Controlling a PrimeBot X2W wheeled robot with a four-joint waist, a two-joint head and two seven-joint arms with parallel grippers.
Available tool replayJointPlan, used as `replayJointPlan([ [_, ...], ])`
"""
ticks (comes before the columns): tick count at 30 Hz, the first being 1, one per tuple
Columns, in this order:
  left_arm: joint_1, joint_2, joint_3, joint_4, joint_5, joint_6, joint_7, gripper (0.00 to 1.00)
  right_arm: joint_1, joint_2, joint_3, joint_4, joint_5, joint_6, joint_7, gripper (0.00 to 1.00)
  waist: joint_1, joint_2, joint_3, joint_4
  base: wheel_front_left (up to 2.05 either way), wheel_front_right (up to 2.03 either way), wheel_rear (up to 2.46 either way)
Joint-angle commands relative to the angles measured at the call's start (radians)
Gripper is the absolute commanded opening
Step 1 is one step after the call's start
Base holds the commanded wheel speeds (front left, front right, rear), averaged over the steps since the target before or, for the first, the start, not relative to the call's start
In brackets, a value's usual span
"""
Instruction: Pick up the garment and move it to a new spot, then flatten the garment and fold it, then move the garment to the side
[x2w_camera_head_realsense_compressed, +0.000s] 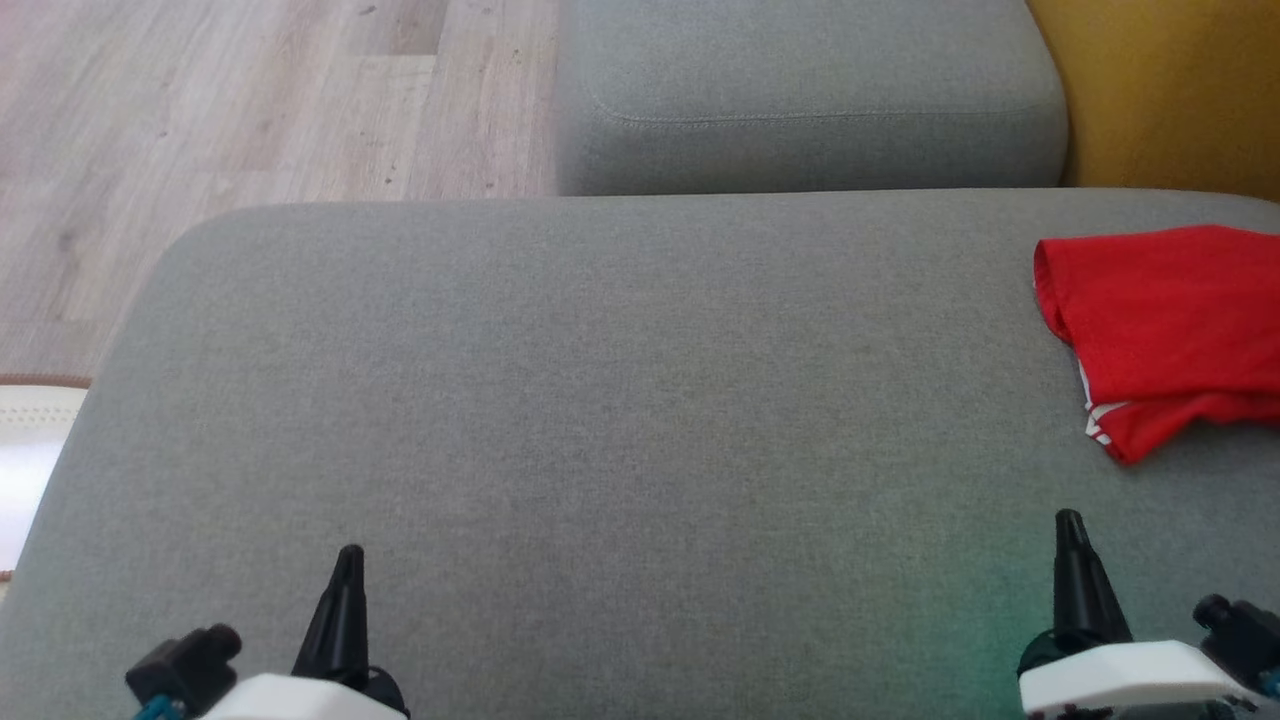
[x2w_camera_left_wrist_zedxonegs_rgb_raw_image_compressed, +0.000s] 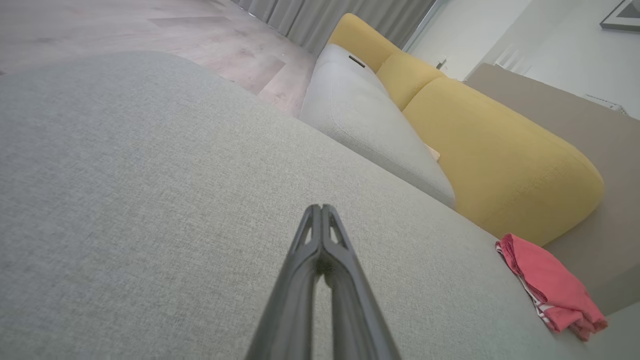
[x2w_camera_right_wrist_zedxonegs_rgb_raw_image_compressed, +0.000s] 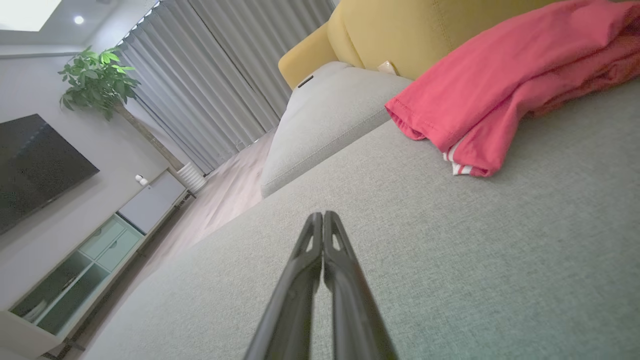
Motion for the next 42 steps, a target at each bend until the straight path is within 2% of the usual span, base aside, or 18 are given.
replayJointPlan([
  [1,-0.055,0.015,0.019,-0.025,-0.029,-0.007,0.004,0.00,-0.062,-0.014,0.000,-0.029,0.030,0.003,0.009,0.00,0.0000,0.0000,0.001,-0.001,0.00,0.00,0.00],
  [42,-0.161,0.022,0.093,0.031,-0.506,-0.040,0.113,0.00,-0.142,-0.019,-0.040,-0.013,0.492,0.005,0.122,0.00,0.0000,0.0000,0.029,-0.033,0.00,0.00,0.00],
])
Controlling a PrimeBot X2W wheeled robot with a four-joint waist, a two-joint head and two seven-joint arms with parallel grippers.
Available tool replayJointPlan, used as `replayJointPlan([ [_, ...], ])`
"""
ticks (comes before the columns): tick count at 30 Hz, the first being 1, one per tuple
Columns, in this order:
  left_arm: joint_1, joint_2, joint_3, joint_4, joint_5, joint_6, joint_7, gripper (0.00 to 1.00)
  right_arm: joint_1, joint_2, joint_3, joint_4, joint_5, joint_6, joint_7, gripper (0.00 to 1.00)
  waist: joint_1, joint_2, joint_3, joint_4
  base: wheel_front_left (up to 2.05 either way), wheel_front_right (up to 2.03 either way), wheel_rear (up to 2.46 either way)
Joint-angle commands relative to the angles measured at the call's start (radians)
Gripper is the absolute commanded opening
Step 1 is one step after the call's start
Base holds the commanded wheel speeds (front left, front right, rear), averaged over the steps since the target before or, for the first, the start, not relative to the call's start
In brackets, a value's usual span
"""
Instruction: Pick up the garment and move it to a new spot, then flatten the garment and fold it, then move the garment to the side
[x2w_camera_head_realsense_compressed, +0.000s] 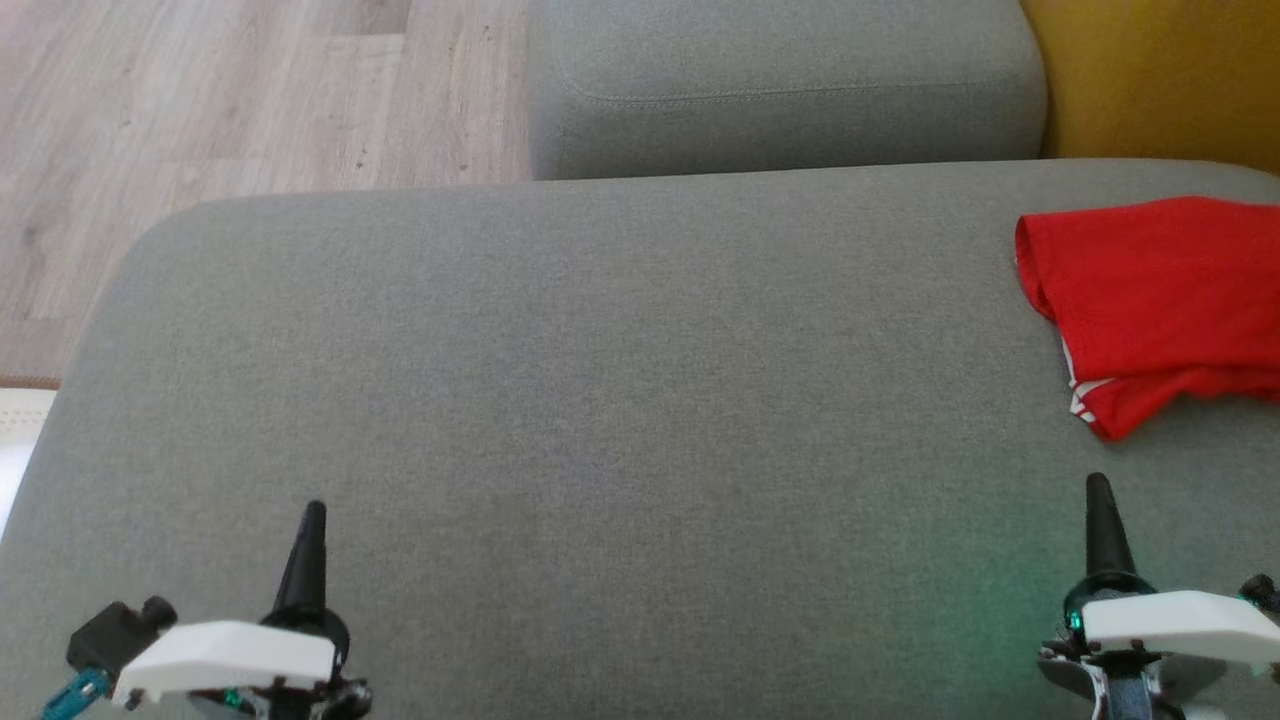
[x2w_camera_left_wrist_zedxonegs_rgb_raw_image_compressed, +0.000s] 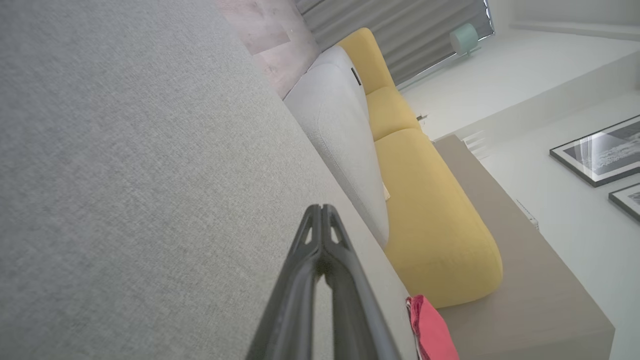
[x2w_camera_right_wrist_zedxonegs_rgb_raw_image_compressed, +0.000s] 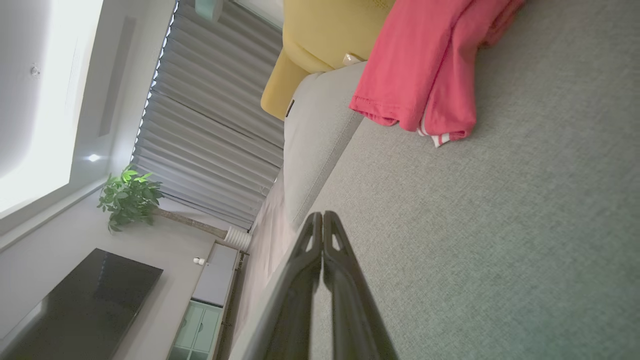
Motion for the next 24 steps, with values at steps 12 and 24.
replayJointPlan([
  [12,-0.100,0.018,0.053,-0.008,-0.161,-0.021,0.039,0.00,-0.083,-0.018,-0.007,-0.025,0.159,0.006,0.043,0.00,0.0000,0.0000,0.009,-0.010,0.00,0.00,0.00],
  [24,-0.135,0.017,0.081,0.011,-0.313,-0.032,0.078,0.00,-0.109,-0.018,-0.022,-0.020,0.307,0.007,0.081,0.00,0.0000,0.0000,0.018,-0.021,0.00,0.00,0.00],
])
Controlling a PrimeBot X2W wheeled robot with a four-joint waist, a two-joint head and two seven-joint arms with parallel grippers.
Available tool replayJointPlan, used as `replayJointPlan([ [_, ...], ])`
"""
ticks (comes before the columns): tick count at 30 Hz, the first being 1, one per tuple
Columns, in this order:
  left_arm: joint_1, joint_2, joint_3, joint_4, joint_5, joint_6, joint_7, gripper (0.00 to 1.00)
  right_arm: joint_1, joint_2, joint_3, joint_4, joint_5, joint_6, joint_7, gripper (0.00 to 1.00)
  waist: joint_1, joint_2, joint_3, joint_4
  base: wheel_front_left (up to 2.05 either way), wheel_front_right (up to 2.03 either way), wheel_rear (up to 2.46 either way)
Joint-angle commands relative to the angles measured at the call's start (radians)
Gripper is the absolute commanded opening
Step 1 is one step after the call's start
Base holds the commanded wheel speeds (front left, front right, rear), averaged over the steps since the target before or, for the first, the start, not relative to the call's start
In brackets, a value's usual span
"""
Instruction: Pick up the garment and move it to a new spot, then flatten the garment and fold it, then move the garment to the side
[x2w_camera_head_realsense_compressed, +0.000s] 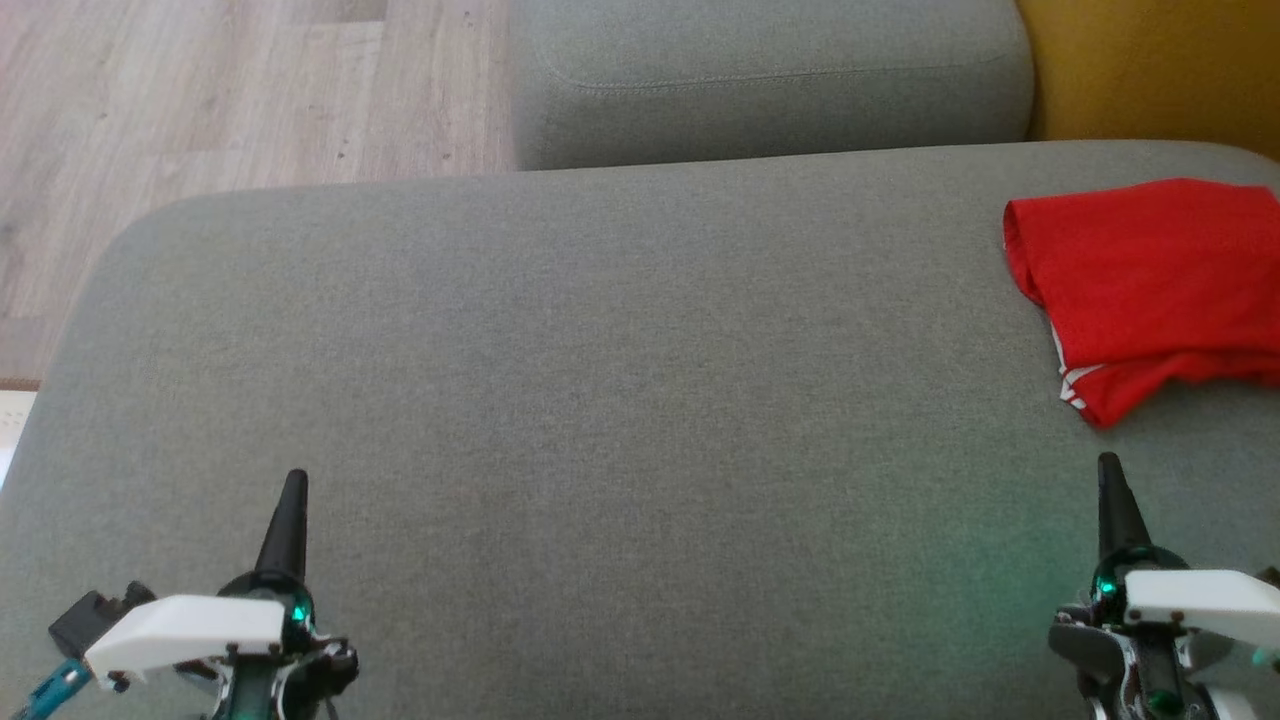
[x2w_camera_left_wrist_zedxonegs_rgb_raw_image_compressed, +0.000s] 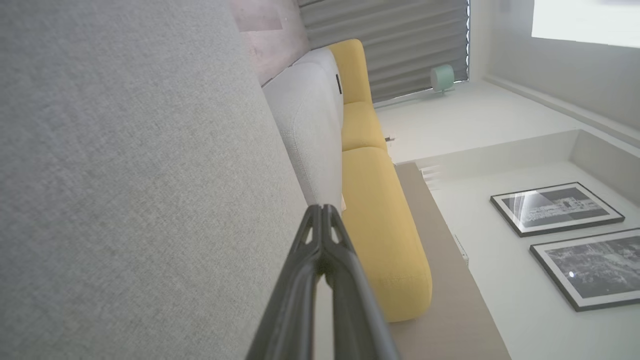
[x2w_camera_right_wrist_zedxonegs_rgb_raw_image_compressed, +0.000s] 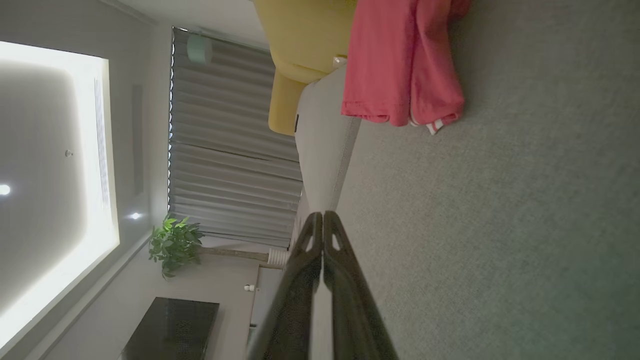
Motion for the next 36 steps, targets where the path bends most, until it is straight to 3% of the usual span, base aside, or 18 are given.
replayJointPlan([
  [1,-0.066,0.017,0.043,-0.022,-0.035,-0.008,0.011,0.00,-0.067,-0.018,0.010,-0.032,0.037,0.007,0.010,0.00,0.0000,0.0000,0.001,-0.001,0.00,0.00,0.00],
  [21,-0.117,0.016,0.085,0.005,-0.255,-0.024,0.069,0.00,-0.105,-0.018,-0.013,-0.024,0.253,0.008,0.067,0.00,0.0000,0.0000,0.014,-0.017,0.00,0.00,0.00],
  [36,-0.118,0.011,0.092,0.006,-0.251,-0.024,0.075,0.00,-0.106,-0.015,-0.016,-0.023,0.252,0.008,0.070,0.00,0.0000,0.0000,0.015,-0.017,0.00,0.00,0.00],
])
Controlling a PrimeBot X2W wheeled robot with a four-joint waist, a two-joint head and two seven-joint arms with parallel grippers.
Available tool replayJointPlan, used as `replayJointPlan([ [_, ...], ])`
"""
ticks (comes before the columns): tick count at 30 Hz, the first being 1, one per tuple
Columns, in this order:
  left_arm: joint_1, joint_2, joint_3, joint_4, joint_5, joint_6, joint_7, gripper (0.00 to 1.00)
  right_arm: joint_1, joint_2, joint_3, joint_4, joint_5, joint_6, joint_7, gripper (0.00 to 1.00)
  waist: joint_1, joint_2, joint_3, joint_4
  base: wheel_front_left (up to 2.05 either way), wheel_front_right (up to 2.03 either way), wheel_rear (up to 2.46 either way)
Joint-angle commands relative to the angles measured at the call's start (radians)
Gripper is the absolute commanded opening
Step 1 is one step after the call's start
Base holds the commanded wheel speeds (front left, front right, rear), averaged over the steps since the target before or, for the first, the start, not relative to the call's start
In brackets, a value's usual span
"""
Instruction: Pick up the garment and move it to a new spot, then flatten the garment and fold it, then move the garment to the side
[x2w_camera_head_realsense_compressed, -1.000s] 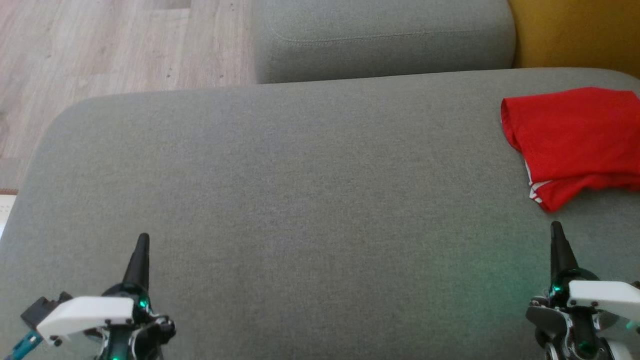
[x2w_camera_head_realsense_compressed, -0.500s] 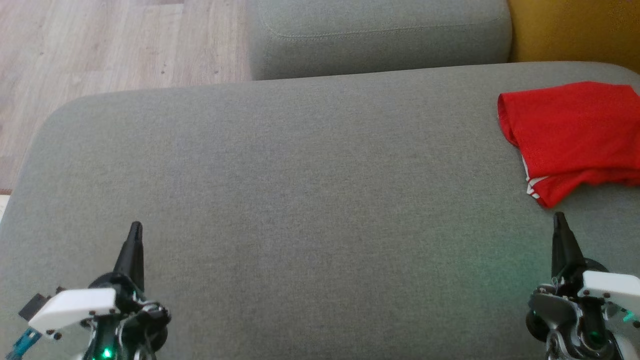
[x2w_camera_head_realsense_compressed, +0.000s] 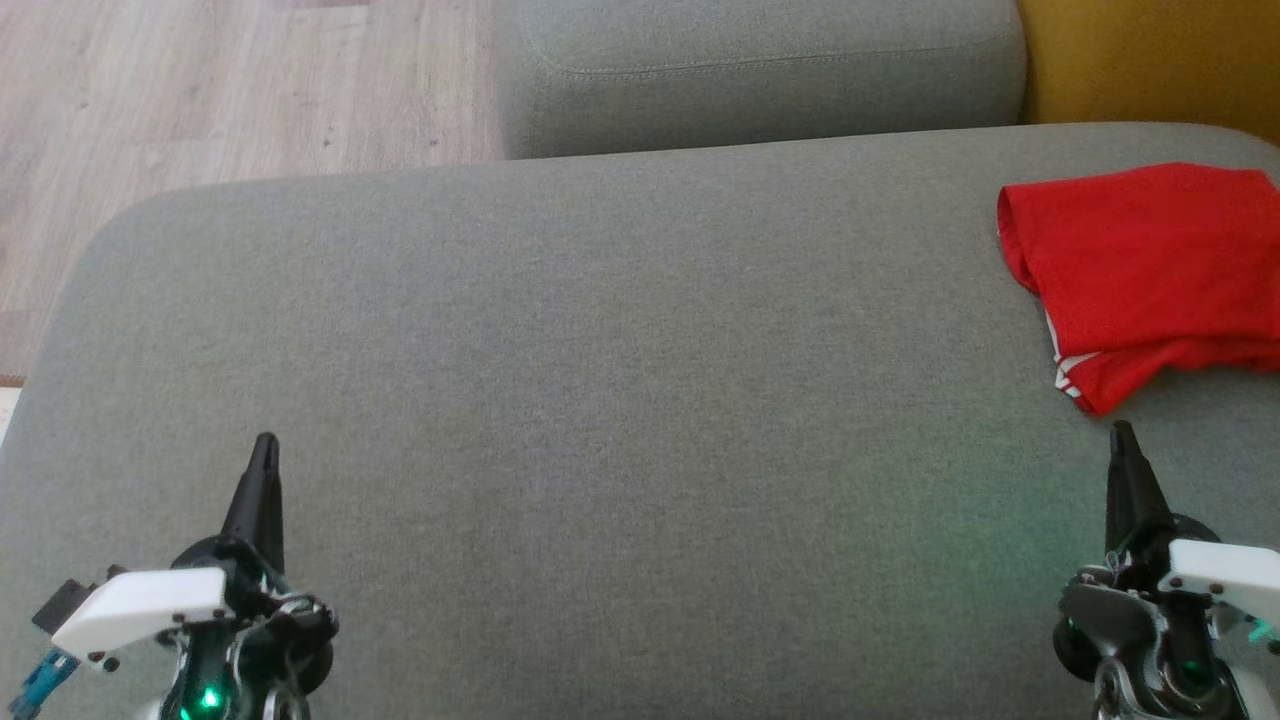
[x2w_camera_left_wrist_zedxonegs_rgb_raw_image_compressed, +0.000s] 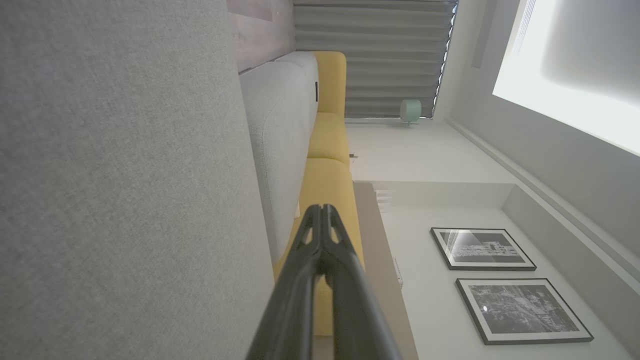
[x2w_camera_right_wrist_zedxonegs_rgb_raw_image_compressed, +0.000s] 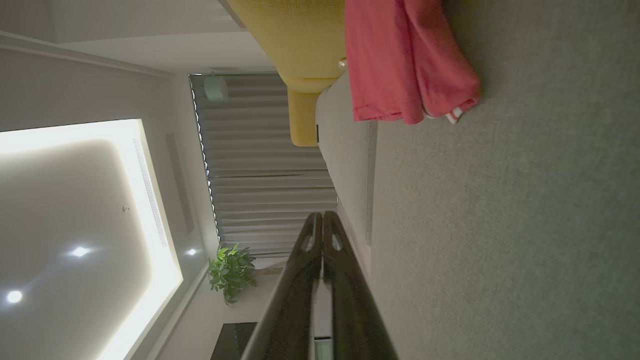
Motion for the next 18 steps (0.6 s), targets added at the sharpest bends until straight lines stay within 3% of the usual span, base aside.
replayJointPlan([
  [1,-0.052,0.013,0.036,-0.027,0.001,-0.007,0.007,0.00,-0.051,-0.015,0.016,-0.032,0.006,0.008,0.009,0.00,-0.0001,0.0000,0.000,0.000,0.00,0.00,0.00],
  [18,-0.053,0.008,0.042,-0.027,0.006,-0.007,0.012,0.00,-0.052,-0.013,0.013,-0.032,0.003,0.008,0.011,0.00,-0.0001,0.0000,0.000,0.000,0.00,0.00,0.00],
])
